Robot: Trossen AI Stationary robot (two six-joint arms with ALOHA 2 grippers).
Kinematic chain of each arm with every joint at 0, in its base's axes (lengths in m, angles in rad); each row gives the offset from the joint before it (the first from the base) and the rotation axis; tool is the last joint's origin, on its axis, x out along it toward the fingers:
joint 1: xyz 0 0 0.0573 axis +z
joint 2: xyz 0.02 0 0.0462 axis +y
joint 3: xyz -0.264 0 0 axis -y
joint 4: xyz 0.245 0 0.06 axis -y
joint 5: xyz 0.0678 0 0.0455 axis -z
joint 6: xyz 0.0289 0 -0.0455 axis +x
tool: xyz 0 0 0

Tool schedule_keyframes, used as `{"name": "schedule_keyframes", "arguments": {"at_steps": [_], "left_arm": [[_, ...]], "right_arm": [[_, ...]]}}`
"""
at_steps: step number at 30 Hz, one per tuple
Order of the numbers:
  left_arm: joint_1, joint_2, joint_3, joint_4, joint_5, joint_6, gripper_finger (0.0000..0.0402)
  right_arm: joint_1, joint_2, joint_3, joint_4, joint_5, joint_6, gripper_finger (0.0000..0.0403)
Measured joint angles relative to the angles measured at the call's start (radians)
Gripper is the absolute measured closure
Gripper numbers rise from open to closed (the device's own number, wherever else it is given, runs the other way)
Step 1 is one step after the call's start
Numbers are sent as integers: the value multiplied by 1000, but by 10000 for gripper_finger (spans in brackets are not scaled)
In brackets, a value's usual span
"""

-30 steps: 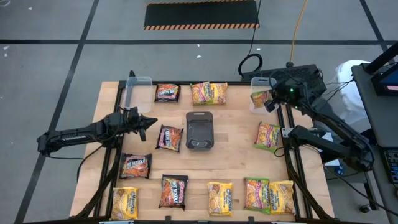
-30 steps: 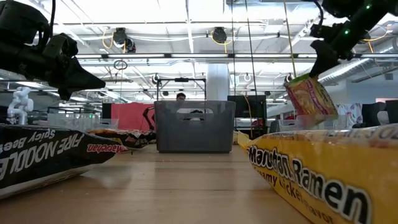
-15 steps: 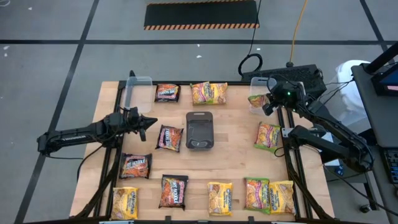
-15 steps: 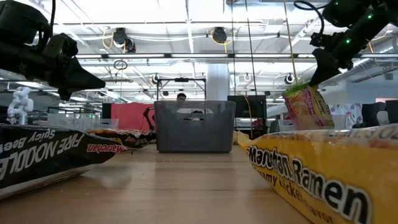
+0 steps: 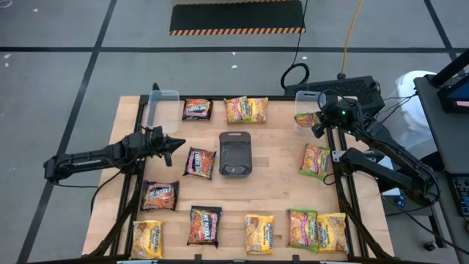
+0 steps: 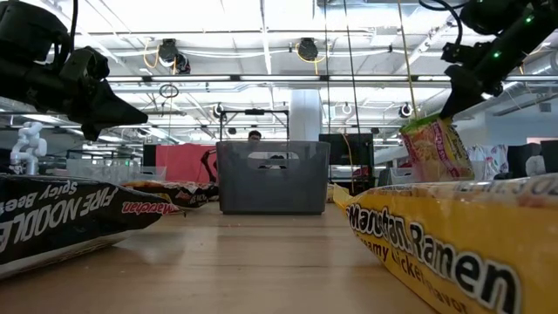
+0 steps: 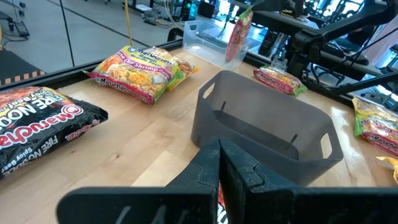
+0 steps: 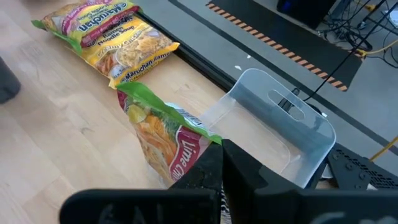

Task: Sort Maruchan noodles
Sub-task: Put the middle left green noodle pack into the right transparent bin

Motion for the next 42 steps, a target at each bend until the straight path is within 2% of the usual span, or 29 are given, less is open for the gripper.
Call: {"name": "schedule_keyframes", "arguments": {"at_steps": [16,22,33,42], "left_arm": [[0,0,0,0,0,0,396],[0,0,0,0,0,1,396],[0,0,0,1,-3,1,396],[0,0,0,2,-4,1,396]], "right_arm": [[0,-20,0,-4,-31,48,403],[0,-101,-35,48,-111,59,403],[0,-230,-66,85,-111,52,403],[0,-227,-66,84,-105,85,403]]}}
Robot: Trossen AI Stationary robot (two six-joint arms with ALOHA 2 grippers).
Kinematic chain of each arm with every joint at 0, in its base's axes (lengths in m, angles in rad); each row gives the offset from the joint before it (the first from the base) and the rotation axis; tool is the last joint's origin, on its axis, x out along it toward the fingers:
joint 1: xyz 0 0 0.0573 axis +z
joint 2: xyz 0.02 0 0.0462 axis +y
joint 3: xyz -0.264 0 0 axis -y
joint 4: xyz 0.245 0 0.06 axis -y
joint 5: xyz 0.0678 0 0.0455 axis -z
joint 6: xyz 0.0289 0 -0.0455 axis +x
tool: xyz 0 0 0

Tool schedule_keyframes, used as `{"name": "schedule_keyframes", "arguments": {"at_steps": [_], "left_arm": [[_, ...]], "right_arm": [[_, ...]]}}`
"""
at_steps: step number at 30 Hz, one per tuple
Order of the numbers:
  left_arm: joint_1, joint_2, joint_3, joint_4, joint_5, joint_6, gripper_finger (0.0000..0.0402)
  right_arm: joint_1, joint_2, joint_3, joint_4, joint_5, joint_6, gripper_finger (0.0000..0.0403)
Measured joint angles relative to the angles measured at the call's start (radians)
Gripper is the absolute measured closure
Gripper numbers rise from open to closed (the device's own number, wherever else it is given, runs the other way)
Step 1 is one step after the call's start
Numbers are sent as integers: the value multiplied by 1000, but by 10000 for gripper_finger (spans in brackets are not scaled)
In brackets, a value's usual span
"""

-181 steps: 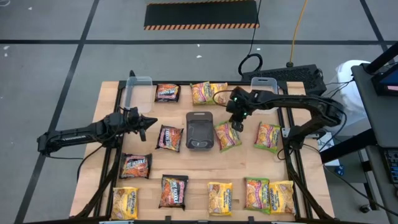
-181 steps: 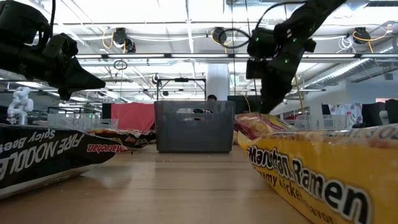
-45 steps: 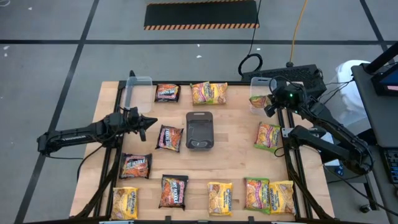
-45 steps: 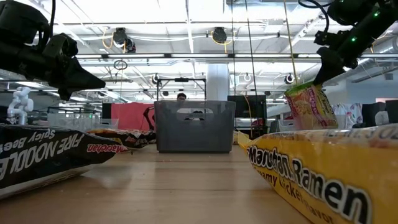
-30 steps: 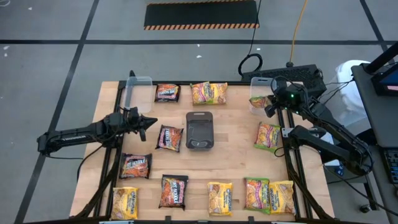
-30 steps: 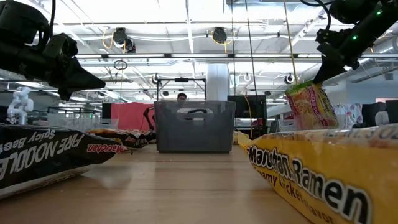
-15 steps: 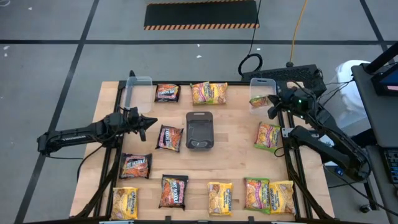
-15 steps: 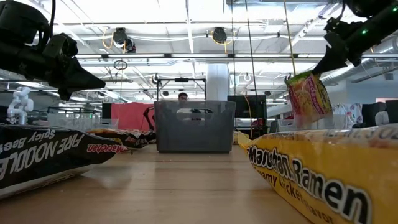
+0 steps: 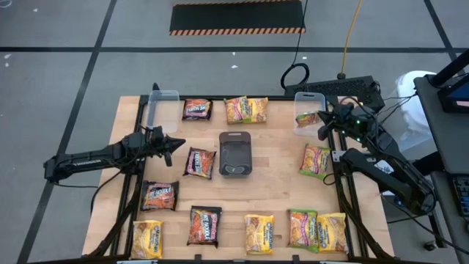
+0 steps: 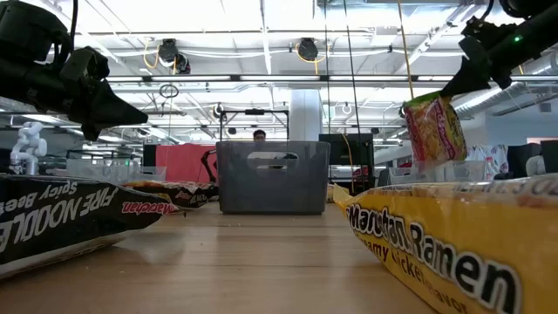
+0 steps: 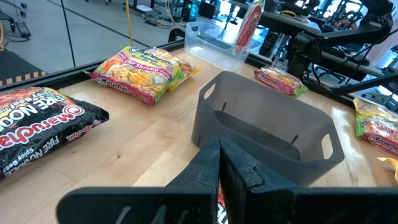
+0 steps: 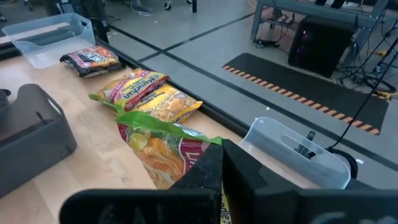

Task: Sort Maruchan noodles
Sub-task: Put the middle left green noodle pack into the right transparent bin

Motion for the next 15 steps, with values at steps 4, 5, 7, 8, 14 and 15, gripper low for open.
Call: {"name": "schedule_keyframes", "arguments": {"at_steps": [4,5,7,8,14,15], "left_arm": [[0,0,0,0,0,0,396],[0,0,0,0,0,0,396],[0,0,0,0,0,0,396],[0,0,0,0,0,0,396],[0,0,0,1,0,-3,396],[0,0,0,1,0,-8,396]], "right_arm": [[0,24,0,0,5,0,403],[0,32,0,0,10,1,403],[0,49,-1,0,43,11,403],[0,56,-5,3,60,17,403],[0,57,-97,71,77,46,403],[0,57,-112,93,76,51,403]]}}
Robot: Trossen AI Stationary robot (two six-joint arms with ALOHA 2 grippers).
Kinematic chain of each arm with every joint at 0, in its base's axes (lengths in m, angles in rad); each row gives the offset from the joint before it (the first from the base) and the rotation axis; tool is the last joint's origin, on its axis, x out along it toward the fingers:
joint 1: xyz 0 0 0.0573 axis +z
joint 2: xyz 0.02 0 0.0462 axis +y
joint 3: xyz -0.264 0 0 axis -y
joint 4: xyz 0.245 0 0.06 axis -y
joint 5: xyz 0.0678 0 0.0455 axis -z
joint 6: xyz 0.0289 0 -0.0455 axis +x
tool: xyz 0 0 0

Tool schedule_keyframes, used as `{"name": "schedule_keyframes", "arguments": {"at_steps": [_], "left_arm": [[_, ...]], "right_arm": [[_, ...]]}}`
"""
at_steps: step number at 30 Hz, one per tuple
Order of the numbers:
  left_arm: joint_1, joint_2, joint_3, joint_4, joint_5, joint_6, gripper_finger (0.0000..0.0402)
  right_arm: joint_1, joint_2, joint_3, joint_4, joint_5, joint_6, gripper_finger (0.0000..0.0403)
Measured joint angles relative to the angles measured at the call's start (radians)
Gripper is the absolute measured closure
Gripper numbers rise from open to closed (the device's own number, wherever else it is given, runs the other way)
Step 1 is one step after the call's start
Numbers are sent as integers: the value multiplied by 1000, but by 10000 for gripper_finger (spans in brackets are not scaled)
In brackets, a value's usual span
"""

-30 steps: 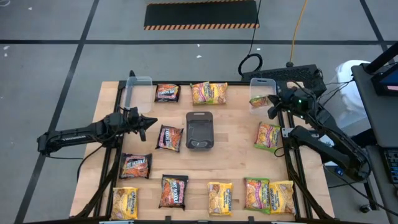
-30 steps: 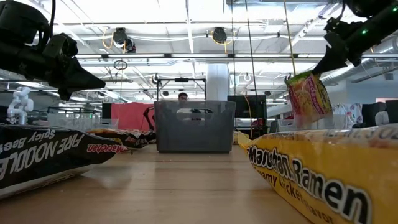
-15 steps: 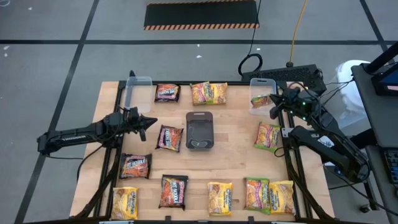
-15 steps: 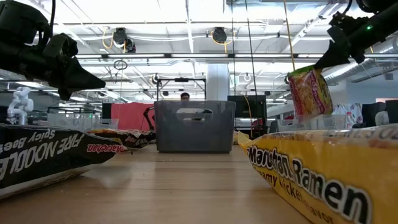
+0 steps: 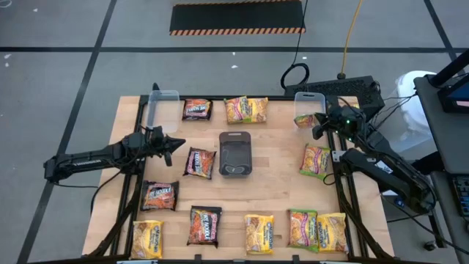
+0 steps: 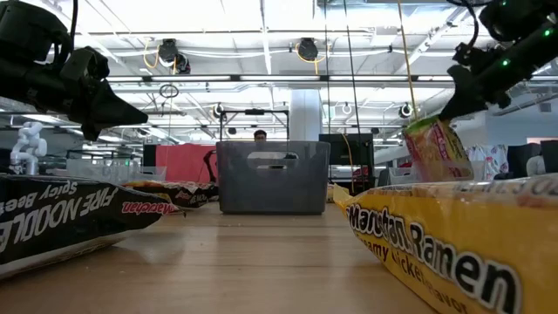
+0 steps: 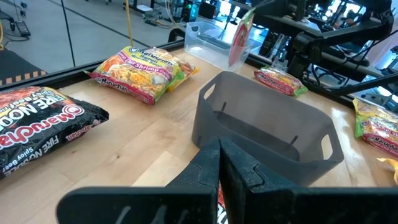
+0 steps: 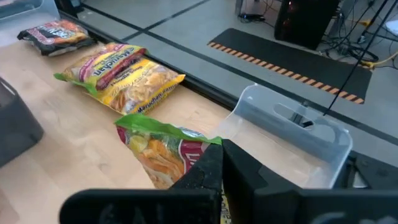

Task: Sort Maruchan noodles
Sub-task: Put the middle left green noodle pack into the right transparent bin

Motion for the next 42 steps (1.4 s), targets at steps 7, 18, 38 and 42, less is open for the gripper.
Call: {"name": "schedule_keyframes", "arguments": {"at_steps": [7,18,38,42], "left_arm": [[0,0,0,0,0,-17,396],[0,0,0,1,0,-16,396],[0,0,0,1,0,-24,396],[0,0,0,1,0,-44,396]], "right_arm": [[0,0,-44,66,-2,1,403],[0,-1,-45,104,0,-27,403],[27,-46,-196,403,-128,-1,403],[28,-54,-210,391,-126,-1,403]]}}
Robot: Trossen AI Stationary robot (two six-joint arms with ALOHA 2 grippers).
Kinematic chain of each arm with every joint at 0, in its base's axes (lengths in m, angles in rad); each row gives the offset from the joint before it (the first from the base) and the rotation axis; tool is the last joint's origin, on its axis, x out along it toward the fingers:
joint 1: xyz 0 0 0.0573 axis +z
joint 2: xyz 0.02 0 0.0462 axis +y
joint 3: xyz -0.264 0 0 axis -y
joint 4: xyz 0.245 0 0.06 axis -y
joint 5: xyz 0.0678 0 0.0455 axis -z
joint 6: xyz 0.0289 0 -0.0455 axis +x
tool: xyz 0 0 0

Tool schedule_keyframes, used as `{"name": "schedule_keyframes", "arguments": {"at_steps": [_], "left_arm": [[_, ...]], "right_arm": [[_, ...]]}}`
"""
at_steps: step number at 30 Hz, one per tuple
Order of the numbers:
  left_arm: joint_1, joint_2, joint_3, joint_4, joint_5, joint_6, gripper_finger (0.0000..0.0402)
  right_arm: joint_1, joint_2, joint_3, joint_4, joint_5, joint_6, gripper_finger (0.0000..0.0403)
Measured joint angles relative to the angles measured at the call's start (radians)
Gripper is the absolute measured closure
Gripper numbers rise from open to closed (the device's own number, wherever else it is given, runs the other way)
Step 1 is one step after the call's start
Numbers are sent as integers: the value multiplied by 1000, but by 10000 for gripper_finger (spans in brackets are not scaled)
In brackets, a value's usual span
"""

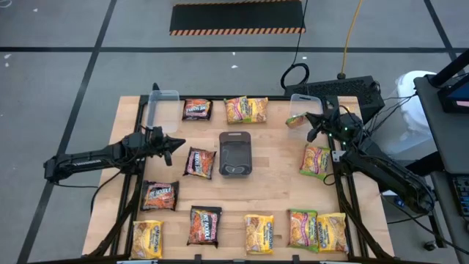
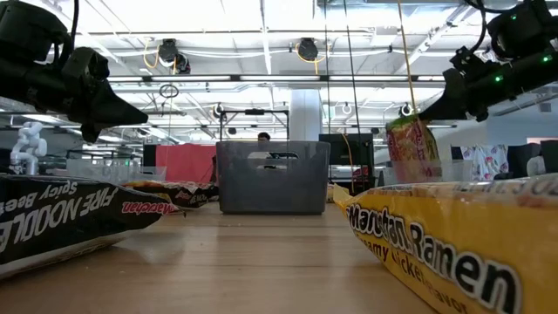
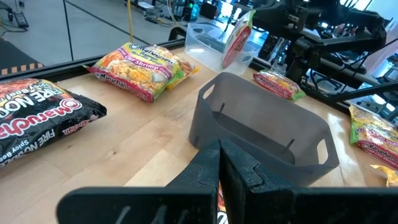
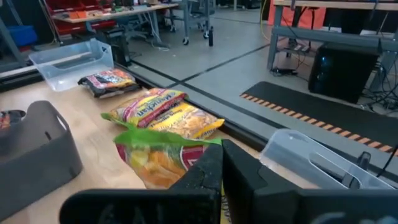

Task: Sort Maruchan noodles
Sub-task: Put the middle left green noodle pack into the right transparent bin

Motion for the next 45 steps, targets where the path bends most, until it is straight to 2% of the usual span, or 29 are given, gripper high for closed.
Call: {"name": "schedule_keyframes", "arguments": {"at_steps": [7,12,20,26,32,39,45], "left_arm": [[0,0,0,0,0,-2,396],[0,0,0,0,0,-2,396],[0,0,0,0,0,-2,396],[0,0,0,0,0,-2,396],[0,0,0,0,0,-1,396],[0,0,0,0,0,-1,396],[0,0,0,0,0,-1,396]], "right_arm": [[0,0,-2,0,36,-4,403],[0,0,-2,-11,108,-8,403],[-1,0,-2,-30,109,-9,403],[0,0,-2,-37,209,-25,403],[0,4,-2,-30,222,-24,403],[-1,33,-2,18,371,-23,403],[-2,90,-2,49,393,0,403]]}}
